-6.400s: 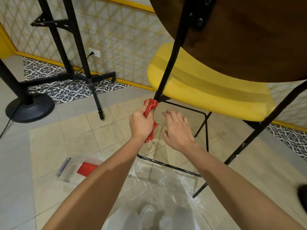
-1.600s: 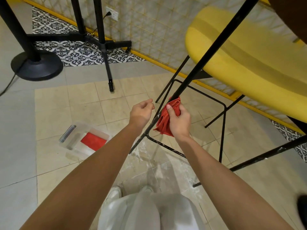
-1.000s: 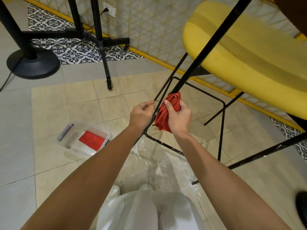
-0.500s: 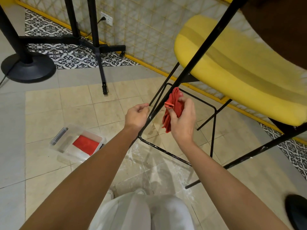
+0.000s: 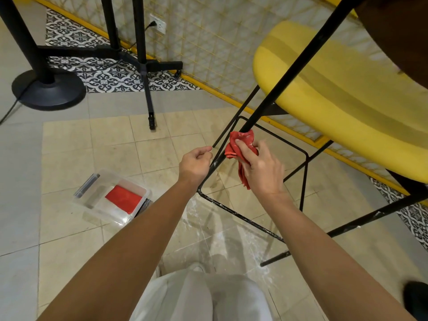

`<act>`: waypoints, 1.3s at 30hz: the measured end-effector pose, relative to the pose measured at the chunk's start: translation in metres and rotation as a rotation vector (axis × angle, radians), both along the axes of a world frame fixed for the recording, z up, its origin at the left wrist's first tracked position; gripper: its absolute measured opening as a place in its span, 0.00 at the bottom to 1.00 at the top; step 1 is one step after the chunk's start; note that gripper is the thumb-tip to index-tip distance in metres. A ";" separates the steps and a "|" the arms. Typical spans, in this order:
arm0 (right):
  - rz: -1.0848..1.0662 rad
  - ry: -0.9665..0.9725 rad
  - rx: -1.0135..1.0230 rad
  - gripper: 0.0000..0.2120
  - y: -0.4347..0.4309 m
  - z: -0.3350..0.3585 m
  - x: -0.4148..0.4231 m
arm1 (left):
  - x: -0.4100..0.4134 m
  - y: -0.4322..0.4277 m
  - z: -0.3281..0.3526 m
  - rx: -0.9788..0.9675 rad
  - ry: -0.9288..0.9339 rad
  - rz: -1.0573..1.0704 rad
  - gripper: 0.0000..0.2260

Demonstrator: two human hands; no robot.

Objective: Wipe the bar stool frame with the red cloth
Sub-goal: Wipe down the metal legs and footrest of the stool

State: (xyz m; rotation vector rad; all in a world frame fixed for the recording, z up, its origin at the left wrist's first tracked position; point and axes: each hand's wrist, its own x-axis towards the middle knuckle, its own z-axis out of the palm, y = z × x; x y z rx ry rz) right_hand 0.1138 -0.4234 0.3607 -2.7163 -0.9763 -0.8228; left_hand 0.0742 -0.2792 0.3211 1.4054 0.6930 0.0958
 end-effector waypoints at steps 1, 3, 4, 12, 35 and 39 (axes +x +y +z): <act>0.003 -0.009 -0.026 0.16 0.001 -0.003 -0.001 | 0.000 -0.001 -0.001 0.001 0.002 0.005 0.12; 0.008 0.003 -0.100 0.20 0.003 -0.011 -0.004 | -0.001 0.000 -0.005 0.010 -0.001 0.020 0.12; 0.008 0.028 -0.152 0.25 0.004 -0.016 -0.006 | -0.002 0.001 -0.008 0.014 -0.005 0.023 0.12; 0.113 -0.016 -0.137 0.32 0.017 -0.009 -0.004 | 0.000 0.013 -0.015 0.020 0.007 0.048 0.12; 0.079 0.087 -0.345 0.25 0.020 -0.056 0.002 | -0.001 0.018 -0.042 -0.022 0.102 -0.009 0.13; 0.092 0.148 -0.489 0.26 0.027 -0.069 0.003 | -0.002 0.017 -0.044 -0.036 0.104 0.003 0.12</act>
